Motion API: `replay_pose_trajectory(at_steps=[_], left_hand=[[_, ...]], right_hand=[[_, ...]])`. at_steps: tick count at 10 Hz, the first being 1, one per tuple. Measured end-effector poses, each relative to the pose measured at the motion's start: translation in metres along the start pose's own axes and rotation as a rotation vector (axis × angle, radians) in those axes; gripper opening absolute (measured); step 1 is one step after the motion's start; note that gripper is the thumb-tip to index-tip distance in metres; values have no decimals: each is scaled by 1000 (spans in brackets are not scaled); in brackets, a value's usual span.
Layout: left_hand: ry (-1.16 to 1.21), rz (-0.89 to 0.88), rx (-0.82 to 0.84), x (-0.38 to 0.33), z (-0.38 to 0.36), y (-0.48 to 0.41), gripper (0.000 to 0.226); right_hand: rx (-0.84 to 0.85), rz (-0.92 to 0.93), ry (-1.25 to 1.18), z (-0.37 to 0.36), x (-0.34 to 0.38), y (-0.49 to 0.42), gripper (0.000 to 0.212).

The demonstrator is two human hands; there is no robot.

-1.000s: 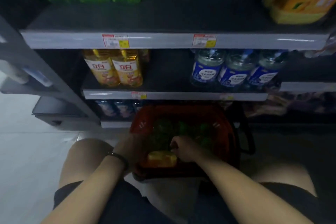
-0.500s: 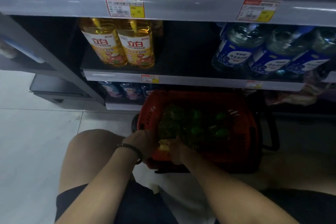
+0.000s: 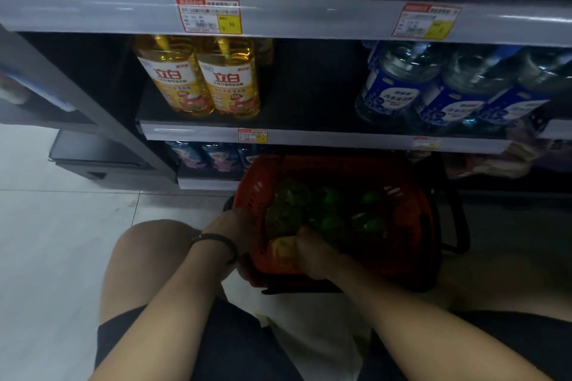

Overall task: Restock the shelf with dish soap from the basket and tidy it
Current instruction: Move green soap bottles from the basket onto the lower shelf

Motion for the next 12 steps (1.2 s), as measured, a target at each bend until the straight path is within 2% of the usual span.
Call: replay_pose_trajectory(at_steps=[1, 2, 3, 4, 5, 6, 7, 8, 9, 11, 12], left_hand=[[-111, 7, 104, 16, -22, -28, 55], [-108, -61, 108, 4, -23, -11, 75], [-119, -172, 11, -5, -22, 4, 69], [-32, -331, -122, -19, -23, 26, 80], [130, -467, -278, -28, -23, 42, 79], [236, -527, -359, -53, -11, 70, 74], [316, -559, -433, -79, 5, 84, 80], [396, -596, -454, -106, 19, 103, 82], [476, -625, -483, -131, 35, 119, 70], [595, -683, -414, -194, 61, 142, 55], [649, -727, -410, -229, 72, 146, 49]], right_hand=[[-125, -81, -141, 23, 0, 20, 43], [-190, -8, -230, 54, 11, 48, 38], [-307, 38, -262, 82, 15, 85, 33], [-417, 89, -288, 107, 23, 121, 36], [-484, 110, -236, 138, 33, 152, 41], [-497, 134, -179, 166, 38, 181, 38], [-582, 137, -216, 199, 33, 214, 32], [-775, 171, -425, 224, 9, 244, 35], [-956, 233, -735, 235, -27, 266, 56], [-955, 198, -806, 225, -64, 289, 47], [-989, 249, -827, 231, -67, 294, 41]])
Point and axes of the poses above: each hand's wrist, its own y-axis away from the middle knuckle, its own z-axis out of the back of the hand, x = y × z, the point moved 1 cm from there along -y, towards the middle knuckle, and after that the axes turned 5 degrees about -y, right-handed, at the moved point
